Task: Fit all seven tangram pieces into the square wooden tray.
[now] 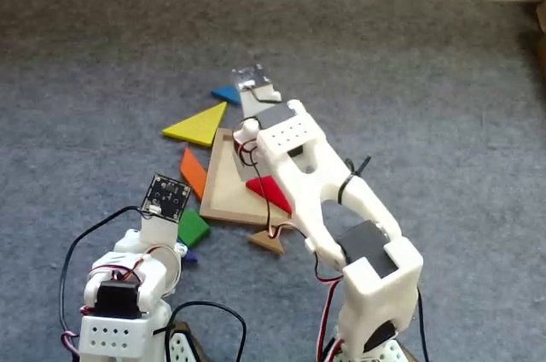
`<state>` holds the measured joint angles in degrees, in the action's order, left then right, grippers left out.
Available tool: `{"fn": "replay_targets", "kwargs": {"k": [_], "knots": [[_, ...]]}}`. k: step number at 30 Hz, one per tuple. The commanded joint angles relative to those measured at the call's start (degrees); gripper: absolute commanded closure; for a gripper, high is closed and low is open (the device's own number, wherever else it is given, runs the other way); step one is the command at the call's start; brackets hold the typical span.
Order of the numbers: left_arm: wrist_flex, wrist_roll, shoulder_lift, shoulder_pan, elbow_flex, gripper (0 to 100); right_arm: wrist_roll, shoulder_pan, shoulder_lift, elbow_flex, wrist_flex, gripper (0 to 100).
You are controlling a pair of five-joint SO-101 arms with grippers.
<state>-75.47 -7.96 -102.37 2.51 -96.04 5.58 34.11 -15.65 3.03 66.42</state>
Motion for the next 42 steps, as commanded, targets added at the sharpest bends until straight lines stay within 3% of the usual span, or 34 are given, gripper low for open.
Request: {"fn": "replay_targets", "kwargs": {"k": [1, 5, 23, 31, 42], "knots": [[-0.18, 0.44, -1.45, 0.66, -1.1, 99, 0.53, 1.36, 0.57, -3.91, -1.1, 93.3], [-0.18, 0.44, -1.45, 0.66, -1.1, 99, 0.53, -1.01, -0.13, -2.59, -5.67, 93.3], [-0.18, 0.44, -1.45, 0.66, -1.1, 99, 0.26, -12.0, -6.02, -1.19, -1.71, 93.3], [-0.18, 0.44, -1.45, 0.66, -1.1, 99, 0.09, -11.74, 3.47, -0.4, -1.54, 93.3], [-0.18, 0.44, -1.45, 0.66, -1.1, 99, 0.0, -11.74, 25.54, 8.57, 7.43, 93.3]]}}
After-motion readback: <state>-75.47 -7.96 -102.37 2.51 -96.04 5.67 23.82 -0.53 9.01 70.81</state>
